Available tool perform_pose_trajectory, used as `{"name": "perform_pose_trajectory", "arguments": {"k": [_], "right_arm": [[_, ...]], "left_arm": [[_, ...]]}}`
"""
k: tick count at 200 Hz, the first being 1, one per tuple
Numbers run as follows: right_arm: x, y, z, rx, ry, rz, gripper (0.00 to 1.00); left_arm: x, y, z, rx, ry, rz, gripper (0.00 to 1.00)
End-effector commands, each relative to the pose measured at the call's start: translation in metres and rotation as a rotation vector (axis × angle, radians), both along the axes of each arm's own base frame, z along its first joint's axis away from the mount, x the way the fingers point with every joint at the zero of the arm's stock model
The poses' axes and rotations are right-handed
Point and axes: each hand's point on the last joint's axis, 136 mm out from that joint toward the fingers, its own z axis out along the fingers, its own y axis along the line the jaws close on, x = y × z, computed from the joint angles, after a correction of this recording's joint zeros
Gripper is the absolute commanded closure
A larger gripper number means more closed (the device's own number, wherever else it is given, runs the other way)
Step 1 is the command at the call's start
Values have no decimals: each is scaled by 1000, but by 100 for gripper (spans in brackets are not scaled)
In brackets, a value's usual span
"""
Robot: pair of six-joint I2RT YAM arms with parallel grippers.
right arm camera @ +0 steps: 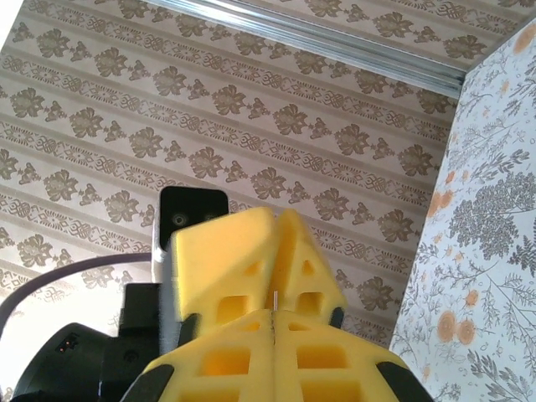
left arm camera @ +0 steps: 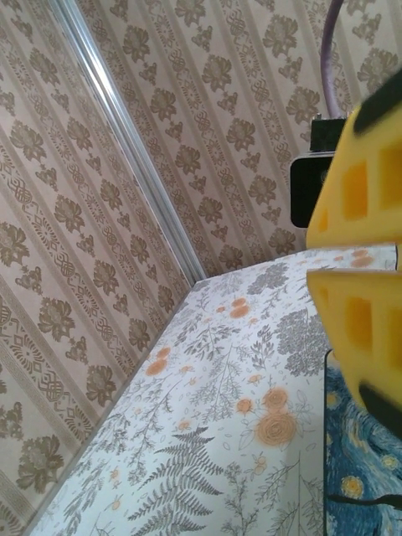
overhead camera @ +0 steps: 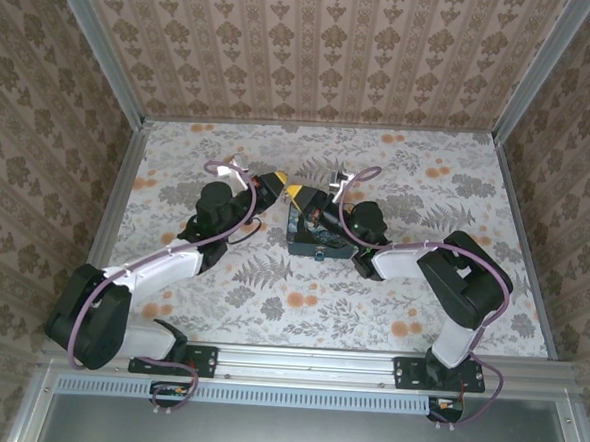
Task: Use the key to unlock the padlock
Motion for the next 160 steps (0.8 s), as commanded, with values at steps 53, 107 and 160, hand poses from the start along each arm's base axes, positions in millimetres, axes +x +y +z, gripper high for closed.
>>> {"name": "perform_pose_trajectory", "arguments": {"k": [53, 107, 160], "right_arm": [[-11, -9, 8, -11, -51, 18, 100], [-16, -9, 14, -8, -66, 32, 100], [-17, -8, 17, -4, -72, 43, 100]], "left_arm": [[0, 8, 17, -24, -24, 7, 34], [0, -1, 7, -15, 4, -43, 38], [1, -7, 8, -31, 6, -57, 49]]}}
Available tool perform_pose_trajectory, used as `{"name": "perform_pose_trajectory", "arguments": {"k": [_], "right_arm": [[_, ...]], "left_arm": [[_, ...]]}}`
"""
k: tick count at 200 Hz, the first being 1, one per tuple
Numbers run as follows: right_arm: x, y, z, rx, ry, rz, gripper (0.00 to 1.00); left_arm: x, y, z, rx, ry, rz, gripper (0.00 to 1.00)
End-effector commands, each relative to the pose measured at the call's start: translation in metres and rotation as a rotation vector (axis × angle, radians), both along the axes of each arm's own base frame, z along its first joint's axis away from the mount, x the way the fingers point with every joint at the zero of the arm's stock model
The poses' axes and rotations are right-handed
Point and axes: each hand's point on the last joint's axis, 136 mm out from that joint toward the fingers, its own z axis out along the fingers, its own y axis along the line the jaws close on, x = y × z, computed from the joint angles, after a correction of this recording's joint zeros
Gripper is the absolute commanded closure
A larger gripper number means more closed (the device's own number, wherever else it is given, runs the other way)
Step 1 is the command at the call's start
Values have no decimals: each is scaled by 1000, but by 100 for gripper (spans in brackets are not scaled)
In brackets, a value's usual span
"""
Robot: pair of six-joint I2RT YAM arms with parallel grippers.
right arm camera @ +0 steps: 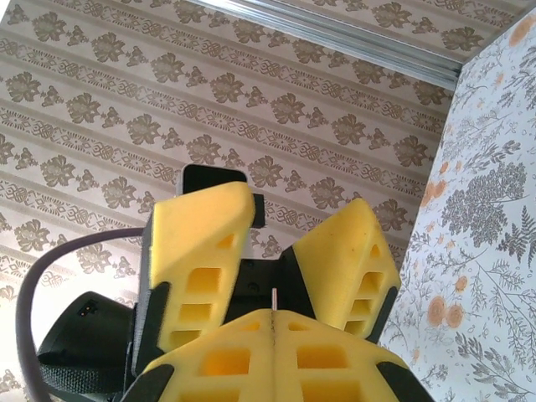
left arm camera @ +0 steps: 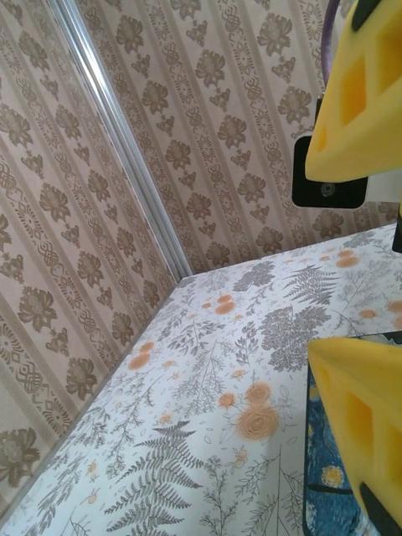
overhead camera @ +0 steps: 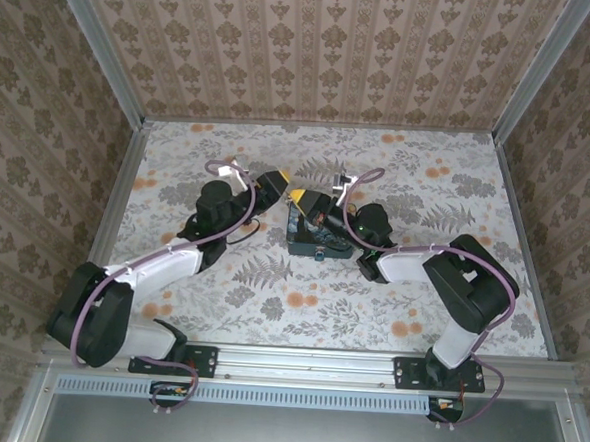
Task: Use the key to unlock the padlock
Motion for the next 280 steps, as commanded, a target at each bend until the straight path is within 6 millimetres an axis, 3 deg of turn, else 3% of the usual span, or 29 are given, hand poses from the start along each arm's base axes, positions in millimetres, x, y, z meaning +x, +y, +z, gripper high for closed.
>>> {"name": "perform_pose_trajectory", "arguments": {"k": [1, 90, 129, 153, 175, 191, 214, 235, 280], "right_arm": [[-6, -2, 19, 20, -60, 19, 100], [-5, -1, 17, 19, -55, 17, 100], [-4, -1, 15, 17, -51, 16, 100], [-4, -1, 15, 18, -47, 16, 100], [-4, -4, 12, 18, -37, 6, 100], [-3, -10, 9, 19, -24, -17, 70], [-3, -26, 9, 16, -23, -63, 56], [-2, -36, 10, 16, -26, -96, 53], [0, -33, 25, 25, -75, -95, 53]], "left_arm": [[1, -6, 21, -35, -46, -25, 49], [-2, -14, 18, -29, -45, -41, 71], [-4, -15, 16, -27, -45, -41, 85], [-3, -15, 17, -25, -47, -42, 100], [-3, -16, 19, -27, -50, -46, 100], [-4, -16, 22, -33, -54, -46, 100], [-6, -15, 33, -39, -80, -45, 100], [-7, -13, 41, -33, -103, -43, 100], [-8, -13, 53, -40, -129, -40, 100]]}}
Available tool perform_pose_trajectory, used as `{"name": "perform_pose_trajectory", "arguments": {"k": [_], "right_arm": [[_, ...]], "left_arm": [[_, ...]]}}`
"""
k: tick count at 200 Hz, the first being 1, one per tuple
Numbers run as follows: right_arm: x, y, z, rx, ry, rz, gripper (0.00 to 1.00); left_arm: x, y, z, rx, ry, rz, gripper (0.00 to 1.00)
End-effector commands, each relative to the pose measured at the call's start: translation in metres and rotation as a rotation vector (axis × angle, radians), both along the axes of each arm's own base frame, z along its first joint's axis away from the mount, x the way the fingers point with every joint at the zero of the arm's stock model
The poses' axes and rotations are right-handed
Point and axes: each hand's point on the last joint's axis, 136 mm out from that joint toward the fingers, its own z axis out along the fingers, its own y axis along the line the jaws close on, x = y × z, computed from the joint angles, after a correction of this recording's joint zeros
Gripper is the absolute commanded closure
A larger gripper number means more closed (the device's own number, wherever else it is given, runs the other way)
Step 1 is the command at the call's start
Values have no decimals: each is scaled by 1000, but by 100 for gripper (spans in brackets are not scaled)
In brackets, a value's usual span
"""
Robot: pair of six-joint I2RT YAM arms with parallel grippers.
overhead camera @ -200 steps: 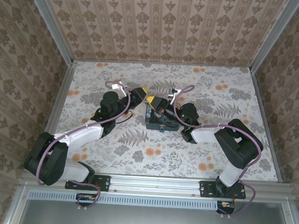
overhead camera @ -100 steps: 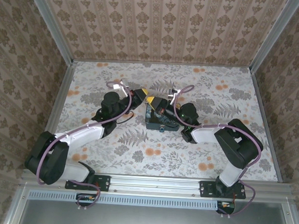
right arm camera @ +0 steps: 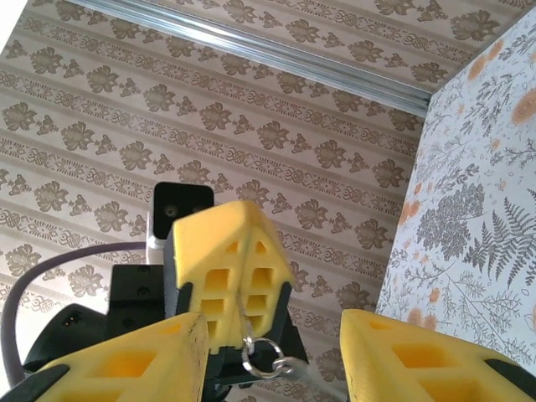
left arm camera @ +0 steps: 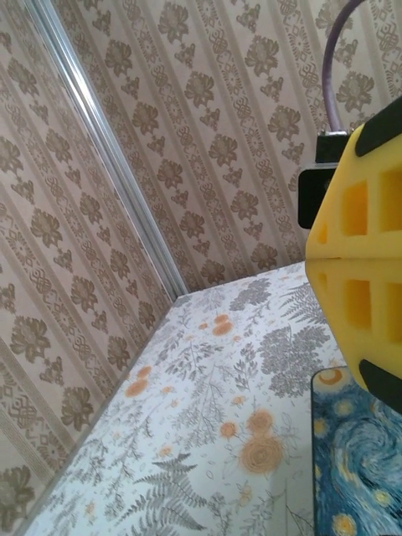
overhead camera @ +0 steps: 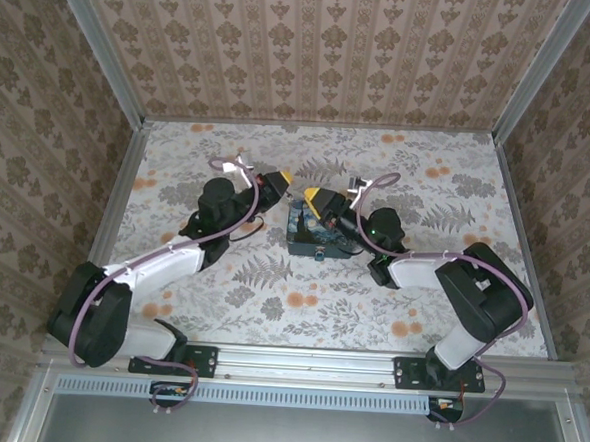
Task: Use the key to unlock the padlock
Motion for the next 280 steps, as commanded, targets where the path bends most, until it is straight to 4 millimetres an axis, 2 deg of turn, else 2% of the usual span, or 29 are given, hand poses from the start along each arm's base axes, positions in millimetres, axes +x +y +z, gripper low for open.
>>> {"name": "perform_pose_trajectory", "arguments": {"k": [1, 70, 164, 280], "right_arm": [[0, -1, 29, 30, -95, -18, 53], [-4, 22, 50, 39, -165, 34, 53], [-9, 37, 33, 21, -134, 66, 57], [-9, 34, 25, 16, -112, 45, 75]], "left_arm": [[-2, -1, 31, -21, -86, -2, 100], [-2, -5, 31, -19, -84, -5, 100], [0, -7, 34, -18, -91, 5, 100], [-2, -6, 33, -18, -91, 8, 100]]}}
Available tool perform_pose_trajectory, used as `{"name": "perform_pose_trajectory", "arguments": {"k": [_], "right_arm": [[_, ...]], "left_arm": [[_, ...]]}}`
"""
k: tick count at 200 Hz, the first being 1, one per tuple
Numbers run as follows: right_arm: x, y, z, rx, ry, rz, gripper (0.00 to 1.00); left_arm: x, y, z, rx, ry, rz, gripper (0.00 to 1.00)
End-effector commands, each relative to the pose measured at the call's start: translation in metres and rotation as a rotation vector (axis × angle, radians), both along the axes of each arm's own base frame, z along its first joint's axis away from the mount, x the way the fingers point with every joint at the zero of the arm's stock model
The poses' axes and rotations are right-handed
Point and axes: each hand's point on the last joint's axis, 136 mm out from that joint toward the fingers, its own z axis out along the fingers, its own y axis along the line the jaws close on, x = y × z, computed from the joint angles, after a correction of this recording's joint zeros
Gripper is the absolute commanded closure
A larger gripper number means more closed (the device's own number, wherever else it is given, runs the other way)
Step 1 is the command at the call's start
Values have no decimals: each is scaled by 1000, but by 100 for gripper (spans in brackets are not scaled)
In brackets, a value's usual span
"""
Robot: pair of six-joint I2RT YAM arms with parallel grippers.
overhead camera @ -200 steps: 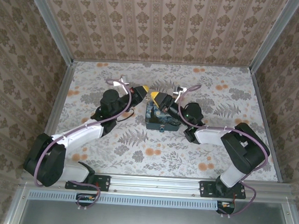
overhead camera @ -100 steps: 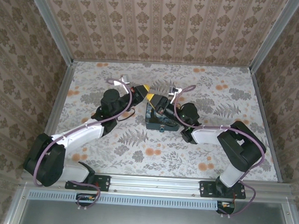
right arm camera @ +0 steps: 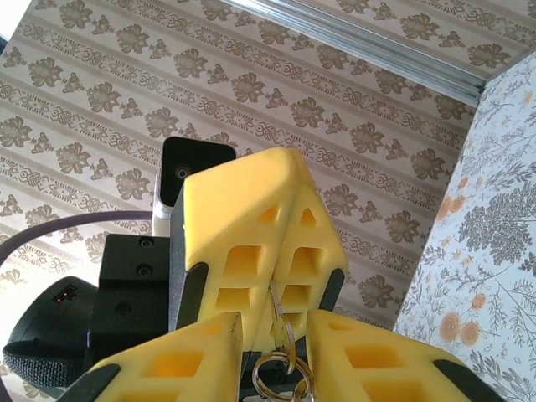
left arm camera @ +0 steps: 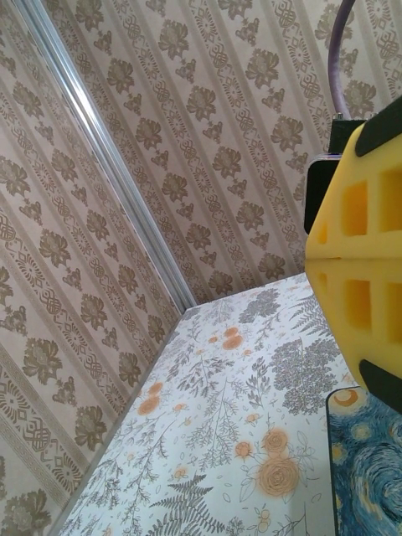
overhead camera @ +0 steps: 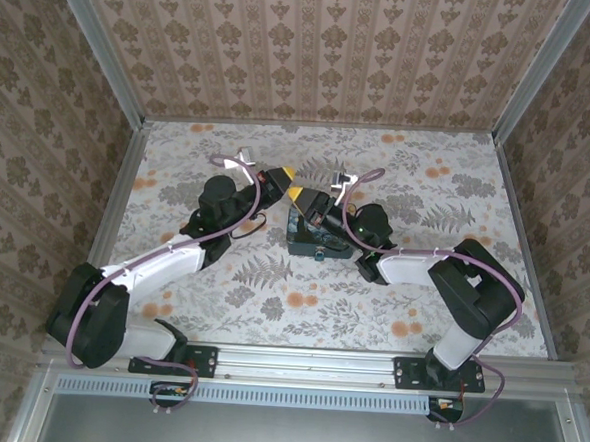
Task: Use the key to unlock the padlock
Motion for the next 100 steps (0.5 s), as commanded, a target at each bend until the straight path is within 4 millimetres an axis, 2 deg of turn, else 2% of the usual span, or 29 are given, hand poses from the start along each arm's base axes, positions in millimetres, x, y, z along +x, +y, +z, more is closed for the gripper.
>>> {"name": "perform_pose_trajectory", "arguments": {"k": [1, 39, 100], "right_arm": [[1, -3, 2, 13, -21, -21, 75], [5, -6, -1, 16, -5, -36, 78], [10, -10, -4, 23, 13, -54, 94]], "left_arm": [[-1, 0, 19, -11, -59, 7, 100], [-4, 1, 19, -12, -59, 7, 100], [-5, 4, 18, -18, -59, 12, 100]]}}
